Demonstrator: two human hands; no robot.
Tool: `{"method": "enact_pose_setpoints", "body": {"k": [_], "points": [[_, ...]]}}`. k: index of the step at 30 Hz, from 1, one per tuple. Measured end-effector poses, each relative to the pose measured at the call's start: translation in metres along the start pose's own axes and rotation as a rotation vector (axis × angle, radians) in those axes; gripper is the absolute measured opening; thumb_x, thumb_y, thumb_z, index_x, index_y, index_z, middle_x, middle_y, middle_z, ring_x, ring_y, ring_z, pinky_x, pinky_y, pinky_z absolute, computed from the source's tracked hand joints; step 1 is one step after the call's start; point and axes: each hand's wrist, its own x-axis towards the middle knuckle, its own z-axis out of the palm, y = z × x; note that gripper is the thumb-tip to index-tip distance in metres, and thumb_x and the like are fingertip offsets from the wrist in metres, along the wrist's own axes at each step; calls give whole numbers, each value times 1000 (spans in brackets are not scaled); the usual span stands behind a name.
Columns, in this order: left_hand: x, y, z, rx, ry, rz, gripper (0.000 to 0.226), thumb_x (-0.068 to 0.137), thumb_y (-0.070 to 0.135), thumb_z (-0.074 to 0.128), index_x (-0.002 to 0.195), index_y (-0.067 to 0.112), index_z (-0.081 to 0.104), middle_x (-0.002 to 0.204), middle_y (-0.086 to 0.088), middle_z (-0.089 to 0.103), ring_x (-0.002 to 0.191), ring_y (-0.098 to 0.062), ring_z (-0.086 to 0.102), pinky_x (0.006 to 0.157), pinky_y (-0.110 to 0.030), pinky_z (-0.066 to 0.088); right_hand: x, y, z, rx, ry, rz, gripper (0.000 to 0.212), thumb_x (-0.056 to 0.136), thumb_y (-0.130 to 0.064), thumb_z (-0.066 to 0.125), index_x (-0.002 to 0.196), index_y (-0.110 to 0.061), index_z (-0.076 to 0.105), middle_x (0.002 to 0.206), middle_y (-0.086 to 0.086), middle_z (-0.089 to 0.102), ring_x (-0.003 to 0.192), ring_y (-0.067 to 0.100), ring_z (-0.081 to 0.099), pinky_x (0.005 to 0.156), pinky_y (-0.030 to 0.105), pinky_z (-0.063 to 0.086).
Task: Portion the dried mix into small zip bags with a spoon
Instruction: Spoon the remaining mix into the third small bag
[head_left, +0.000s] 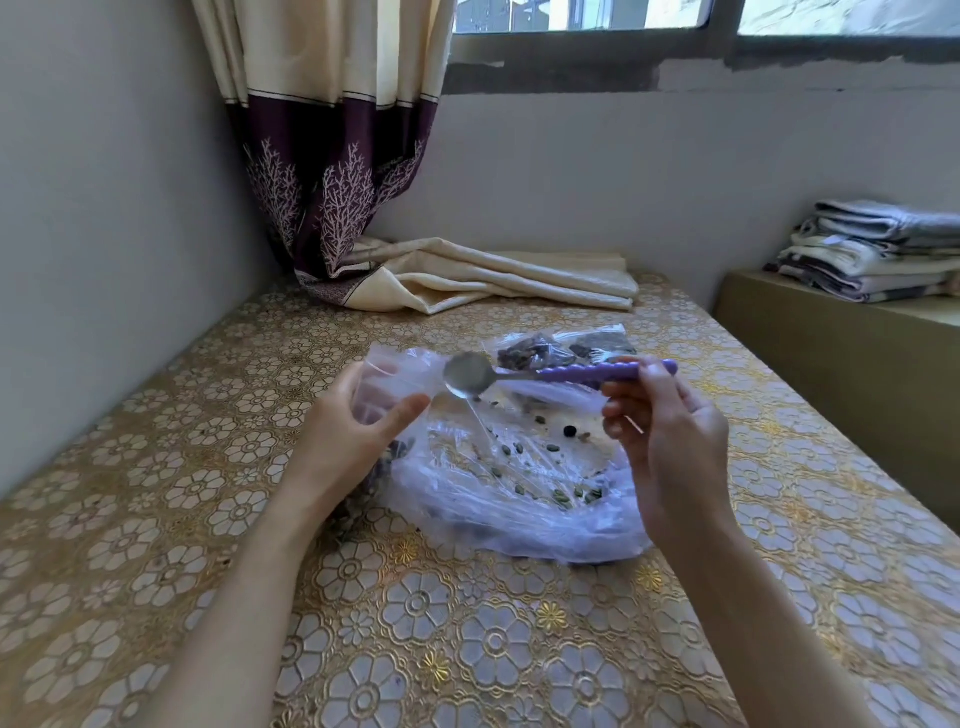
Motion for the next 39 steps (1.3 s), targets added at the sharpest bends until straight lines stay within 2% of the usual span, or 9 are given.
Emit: {"method": "enact_pose_setpoints", "body": {"k": [4, 9, 12, 17, 20, 22, 27, 30, 39], "points": [[0, 0, 0, 48, 10, -1, 64, 63, 64, 58, 114, 26, 50, 88, 4, 67, 72, 1, 63, 58, -12, 43, 12, -2, -13, 5, 109, 14, 24, 96, -17, 50, 79, -8, 64, 55, -7, 58, 50, 4, 49, 47, 15, 40], [-1, 2, 0, 74, 17, -1, 62, 65, 63, 58, 114, 26, 50, 87, 5, 67, 77, -1, 62, 59, -15, 39, 24, -7, -17, -127, 93, -66, 21, 96, -18, 50, 82, -12, 65, 57, -7, 60, 55, 6, 51, 50, 17, 43], [-1, 3, 1, 85, 5, 4, 58, 68, 60, 58, 114, 26, 49, 87, 6, 66, 77, 3, 59, 58, -11, 38, 33, -14, -19, -269, 3, -117, 21, 97, -19, 48, 84, -12, 63, 69, 4, 61, 66, 17, 56, 57, 24, 45], [-2, 5, 2, 87, -2, 23, 57, 70, 56, 59, 116, 23, 49, 86, 7, 65, 76, 4, 58, 58, -11, 38, 45, -26, -16, -527, -217, -180, 22, 99, -15, 41, 87, -12, 59, 70, 6, 58, 68, 26, 54, 58, 32, 42], [-1, 5, 2, 75, -13, 23, 60, 69, 55, 59, 117, 20, 49, 87, 3, 66, 79, -2, 61, 60, -13, 39, 51, -35, -9, -617, -350, -163, 23, 100, -11, 38, 89, -10, 58, 70, 4, 59, 60, 19, 56, 54, 25, 43], [-1, 4, 1, 62, -19, 19, 62, 69, 56, 59, 117, 19, 49, 88, 1, 66, 80, -5, 62, 61, -15, 41, 57, -39, -4, -678, -424, -152, 22, 101, -9, 36, 92, -7, 56, 72, 6, 58, 57, 24, 49, 48, 25, 36], [-1, 3, 2, 66, -24, 20, 59, 68, 58, 59, 114, 22, 49, 85, 2, 65, 78, -9, 64, 60, -17, 43, 68, -47, 6, -815, -559, -80, 22, 101, -10, 34, 100, -5, 56, 80, 12, 57, 55, 15, 43, 46, 20, 33], [-2, 4, 2, 52, -17, 25, 57, 66, 58, 59, 111, 24, 49, 81, 4, 65, 72, -6, 64, 57, -15, 41, 74, -45, 12, -879, -618, -2, 24, 102, -13, 34, 105, -5, 56, 78, 8, 57, 62, 19, 45, 54, 25, 36], [0, 1, 2, 38, -24, 24, 60, 66, 58, 59, 113, 23, 49, 84, 1, 66, 74, -12, 65, 56, -16, 46, 77, -28, 17, -1030, -756, 257, 27, 102, -16, 37, 91, -2, 57, 72, 9, 60, 51, 12, 44, 45, 20, 34]]}}
